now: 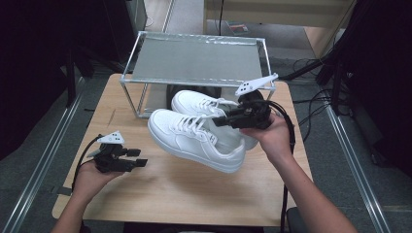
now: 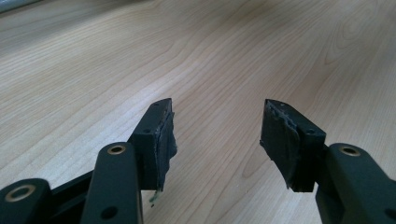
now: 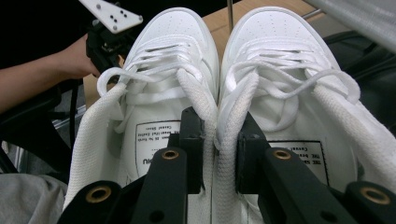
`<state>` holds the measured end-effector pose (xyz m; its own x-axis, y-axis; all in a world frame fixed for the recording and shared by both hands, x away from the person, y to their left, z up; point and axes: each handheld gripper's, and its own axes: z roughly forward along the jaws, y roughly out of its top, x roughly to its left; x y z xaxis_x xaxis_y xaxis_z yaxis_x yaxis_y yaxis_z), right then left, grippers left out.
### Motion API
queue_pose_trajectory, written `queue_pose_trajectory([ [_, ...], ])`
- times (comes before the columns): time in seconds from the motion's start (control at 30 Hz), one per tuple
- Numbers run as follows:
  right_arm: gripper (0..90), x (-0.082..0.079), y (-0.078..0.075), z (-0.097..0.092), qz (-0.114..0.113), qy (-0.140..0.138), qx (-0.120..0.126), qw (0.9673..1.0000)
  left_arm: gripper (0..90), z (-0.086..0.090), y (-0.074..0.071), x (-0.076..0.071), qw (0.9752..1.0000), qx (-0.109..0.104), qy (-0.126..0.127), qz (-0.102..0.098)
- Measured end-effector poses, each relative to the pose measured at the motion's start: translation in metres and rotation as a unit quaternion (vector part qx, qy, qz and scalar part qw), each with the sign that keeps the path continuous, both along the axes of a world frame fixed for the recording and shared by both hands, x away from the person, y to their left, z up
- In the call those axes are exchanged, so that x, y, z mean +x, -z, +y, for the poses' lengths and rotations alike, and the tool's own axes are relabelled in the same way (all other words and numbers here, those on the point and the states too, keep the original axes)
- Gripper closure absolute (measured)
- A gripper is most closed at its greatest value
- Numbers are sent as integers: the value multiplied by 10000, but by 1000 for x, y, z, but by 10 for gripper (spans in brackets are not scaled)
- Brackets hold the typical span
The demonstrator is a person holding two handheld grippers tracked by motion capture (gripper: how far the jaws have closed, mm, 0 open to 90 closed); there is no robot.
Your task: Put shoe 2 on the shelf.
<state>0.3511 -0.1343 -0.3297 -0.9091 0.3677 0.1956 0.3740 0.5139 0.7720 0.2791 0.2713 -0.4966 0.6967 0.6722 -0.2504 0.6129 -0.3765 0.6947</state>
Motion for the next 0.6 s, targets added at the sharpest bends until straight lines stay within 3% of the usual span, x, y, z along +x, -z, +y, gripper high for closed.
queue_pose_trajectory([
  [0.27,782,11,-30,10,-42,10,10,10000,444,-1,0,-1,10000,-11,-8,-16],
  [0.43,784,18,-44,15,82,-30,10,10000,444,-1,0,0,10000,-1,30,-10],
  [0.6,784,16,-56,22,-64,-19,4,10000,444,-3,1,0,10000,3,47,19],
])
